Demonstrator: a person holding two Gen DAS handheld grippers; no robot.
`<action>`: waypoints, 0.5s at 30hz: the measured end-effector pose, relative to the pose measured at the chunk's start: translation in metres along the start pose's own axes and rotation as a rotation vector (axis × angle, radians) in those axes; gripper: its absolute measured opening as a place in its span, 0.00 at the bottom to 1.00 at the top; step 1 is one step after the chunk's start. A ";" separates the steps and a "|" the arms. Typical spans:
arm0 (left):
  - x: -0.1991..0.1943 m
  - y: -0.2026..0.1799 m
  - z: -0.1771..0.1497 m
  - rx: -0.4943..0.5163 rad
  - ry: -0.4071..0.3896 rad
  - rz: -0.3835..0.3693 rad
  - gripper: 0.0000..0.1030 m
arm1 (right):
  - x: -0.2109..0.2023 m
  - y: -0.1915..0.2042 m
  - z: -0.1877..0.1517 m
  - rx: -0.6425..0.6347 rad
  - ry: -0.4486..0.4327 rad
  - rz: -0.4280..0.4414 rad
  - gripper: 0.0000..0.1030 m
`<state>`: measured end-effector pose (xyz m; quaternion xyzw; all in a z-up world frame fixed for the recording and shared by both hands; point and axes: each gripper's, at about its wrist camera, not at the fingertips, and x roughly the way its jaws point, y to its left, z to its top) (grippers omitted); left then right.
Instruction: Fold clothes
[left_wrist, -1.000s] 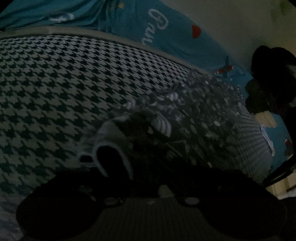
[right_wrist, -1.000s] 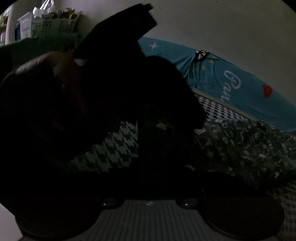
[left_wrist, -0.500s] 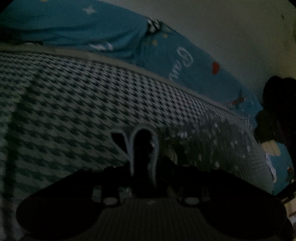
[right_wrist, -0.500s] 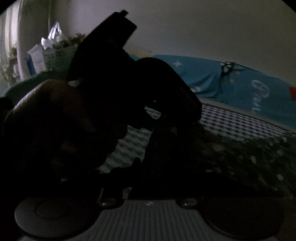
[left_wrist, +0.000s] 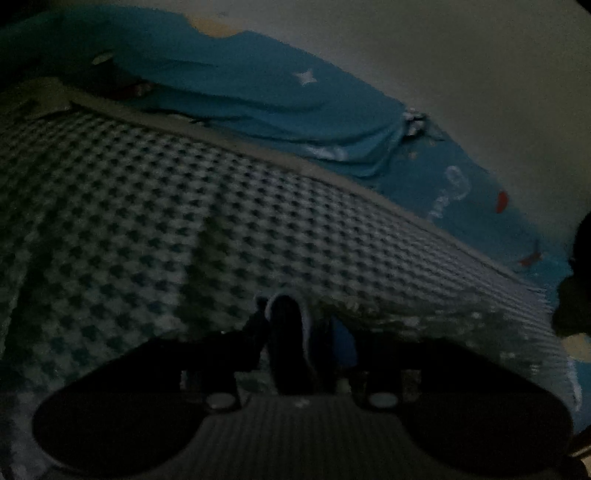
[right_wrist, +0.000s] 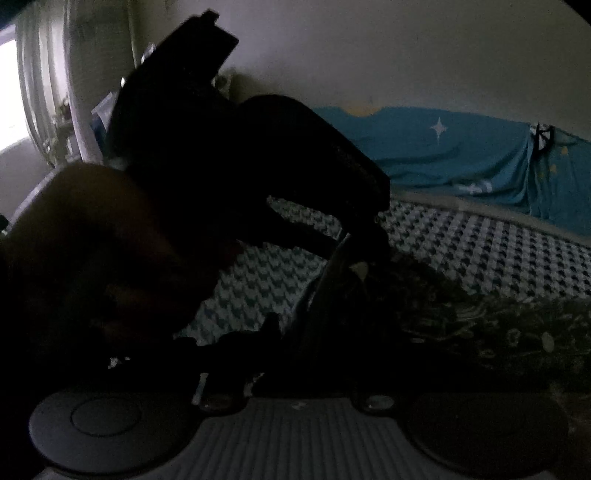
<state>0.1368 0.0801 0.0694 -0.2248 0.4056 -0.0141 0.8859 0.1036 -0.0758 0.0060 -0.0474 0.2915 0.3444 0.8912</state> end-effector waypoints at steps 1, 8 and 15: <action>0.002 0.000 -0.001 -0.001 0.002 0.022 0.50 | 0.001 -0.001 -0.003 -0.006 0.009 0.013 0.33; -0.004 0.003 -0.007 -0.012 -0.114 0.193 0.86 | -0.024 0.001 -0.014 -0.078 0.020 0.084 0.43; -0.009 -0.005 -0.015 0.028 -0.172 0.204 0.95 | -0.061 -0.016 -0.023 -0.066 -0.001 0.019 0.49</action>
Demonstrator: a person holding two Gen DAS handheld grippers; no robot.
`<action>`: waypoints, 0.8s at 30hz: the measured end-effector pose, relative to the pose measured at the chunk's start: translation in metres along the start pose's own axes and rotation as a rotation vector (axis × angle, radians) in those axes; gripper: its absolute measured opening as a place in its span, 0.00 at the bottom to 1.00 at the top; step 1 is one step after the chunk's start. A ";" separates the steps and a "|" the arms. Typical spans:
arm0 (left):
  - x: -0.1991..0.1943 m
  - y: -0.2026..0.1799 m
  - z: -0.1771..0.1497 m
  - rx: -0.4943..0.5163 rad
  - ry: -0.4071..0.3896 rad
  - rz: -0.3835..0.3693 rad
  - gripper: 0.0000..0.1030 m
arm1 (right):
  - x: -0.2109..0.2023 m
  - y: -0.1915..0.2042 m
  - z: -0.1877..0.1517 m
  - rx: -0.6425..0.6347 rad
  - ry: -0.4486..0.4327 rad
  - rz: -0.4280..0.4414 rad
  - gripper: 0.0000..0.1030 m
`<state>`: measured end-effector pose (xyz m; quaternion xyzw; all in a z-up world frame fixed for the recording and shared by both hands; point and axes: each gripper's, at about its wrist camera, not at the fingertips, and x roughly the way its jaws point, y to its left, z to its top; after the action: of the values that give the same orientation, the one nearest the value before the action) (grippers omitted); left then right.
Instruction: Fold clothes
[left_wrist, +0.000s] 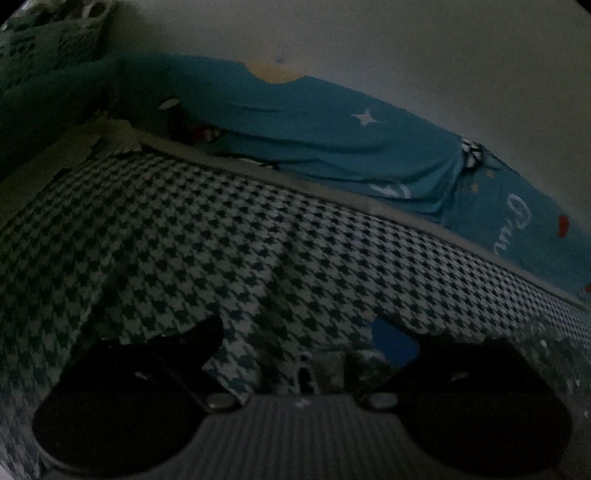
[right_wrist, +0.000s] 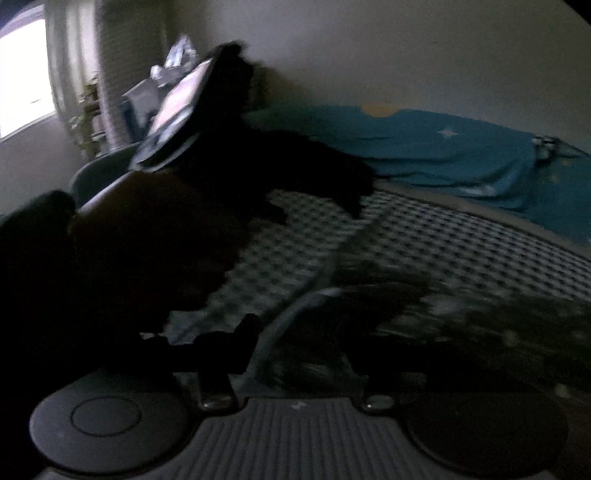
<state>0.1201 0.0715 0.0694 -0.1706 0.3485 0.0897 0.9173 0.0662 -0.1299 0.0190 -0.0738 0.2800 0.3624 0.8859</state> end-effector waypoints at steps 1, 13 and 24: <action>-0.001 -0.003 -0.002 0.011 -0.003 -0.010 0.96 | -0.007 -0.006 -0.001 0.013 -0.001 -0.016 0.49; 0.005 -0.054 -0.041 0.152 0.030 -0.114 0.98 | -0.078 -0.095 0.001 0.148 -0.056 -0.183 0.49; 0.019 -0.096 -0.073 0.241 0.100 -0.181 1.00 | -0.108 -0.175 -0.018 0.312 -0.069 -0.214 0.49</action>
<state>0.1166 -0.0438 0.0296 -0.0944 0.3850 -0.0444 0.9170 0.1153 -0.3274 0.0506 0.0477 0.2930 0.2204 0.9291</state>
